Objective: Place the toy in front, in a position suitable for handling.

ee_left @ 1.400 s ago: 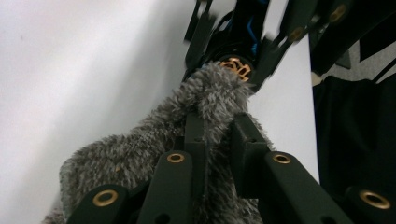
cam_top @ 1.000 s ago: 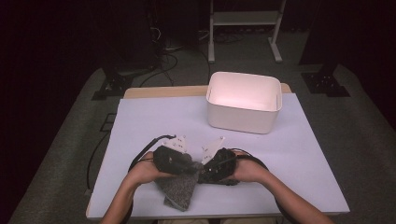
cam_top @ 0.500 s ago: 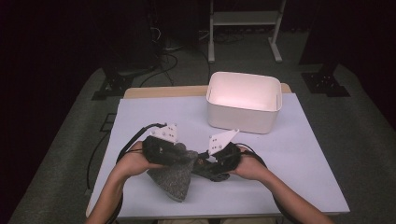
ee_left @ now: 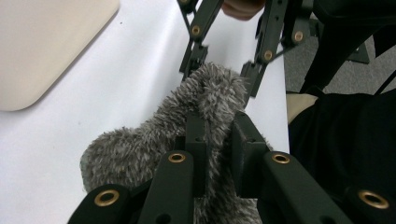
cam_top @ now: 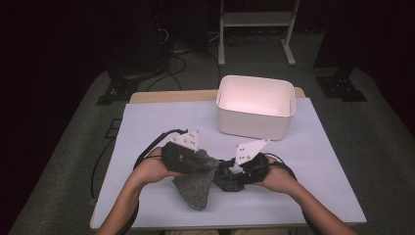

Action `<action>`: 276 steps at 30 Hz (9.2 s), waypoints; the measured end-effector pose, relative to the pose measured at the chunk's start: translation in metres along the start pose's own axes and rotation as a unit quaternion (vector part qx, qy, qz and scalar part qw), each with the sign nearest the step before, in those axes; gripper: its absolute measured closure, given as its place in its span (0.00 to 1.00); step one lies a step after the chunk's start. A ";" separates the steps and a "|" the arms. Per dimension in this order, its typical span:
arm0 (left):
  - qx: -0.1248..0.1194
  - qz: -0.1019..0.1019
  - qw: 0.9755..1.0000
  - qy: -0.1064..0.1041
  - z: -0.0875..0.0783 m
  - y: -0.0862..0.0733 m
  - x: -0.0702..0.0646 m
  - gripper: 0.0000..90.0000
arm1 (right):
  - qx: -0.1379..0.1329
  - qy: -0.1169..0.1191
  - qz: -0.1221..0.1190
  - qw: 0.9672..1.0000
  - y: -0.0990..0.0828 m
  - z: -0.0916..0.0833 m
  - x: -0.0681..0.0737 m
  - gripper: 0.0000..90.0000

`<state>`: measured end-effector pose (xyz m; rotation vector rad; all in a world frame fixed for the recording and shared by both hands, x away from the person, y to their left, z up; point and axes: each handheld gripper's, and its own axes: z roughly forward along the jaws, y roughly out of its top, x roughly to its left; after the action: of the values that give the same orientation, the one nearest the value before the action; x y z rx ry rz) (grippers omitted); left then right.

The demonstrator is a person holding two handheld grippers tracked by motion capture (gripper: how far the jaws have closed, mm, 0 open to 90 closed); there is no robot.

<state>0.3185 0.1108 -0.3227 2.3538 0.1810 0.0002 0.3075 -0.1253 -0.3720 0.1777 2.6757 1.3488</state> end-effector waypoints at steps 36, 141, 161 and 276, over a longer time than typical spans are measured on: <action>0.005 0.020 1.000 -0.016 0.018 0.018 -0.002 0.88 | 0.036 -0.015 0.016 0.999 -0.031 -0.003 -0.002 0.59; 0.043 0.072 0.996 -0.028 0.031 0.069 -0.018 0.88 | -0.067 -0.020 0.037 0.997 -0.052 -0.008 0.013 0.62; 0.021 0.011 1.000 -0.012 0.009 0.016 -0.005 0.87 | -0.063 -0.020 0.038 0.997 -0.051 -0.008 0.013 0.62; 0.100 0.062 0.991 -0.066 0.118 0.056 -0.021 0.86 | 0.125 -0.018 0.034 0.991 -0.110 -0.055 0.017 0.61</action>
<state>0.3117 -0.0141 -0.3660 2.5519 -0.0329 -0.1186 0.2761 -0.2310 -0.4297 0.3188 2.8237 1.0120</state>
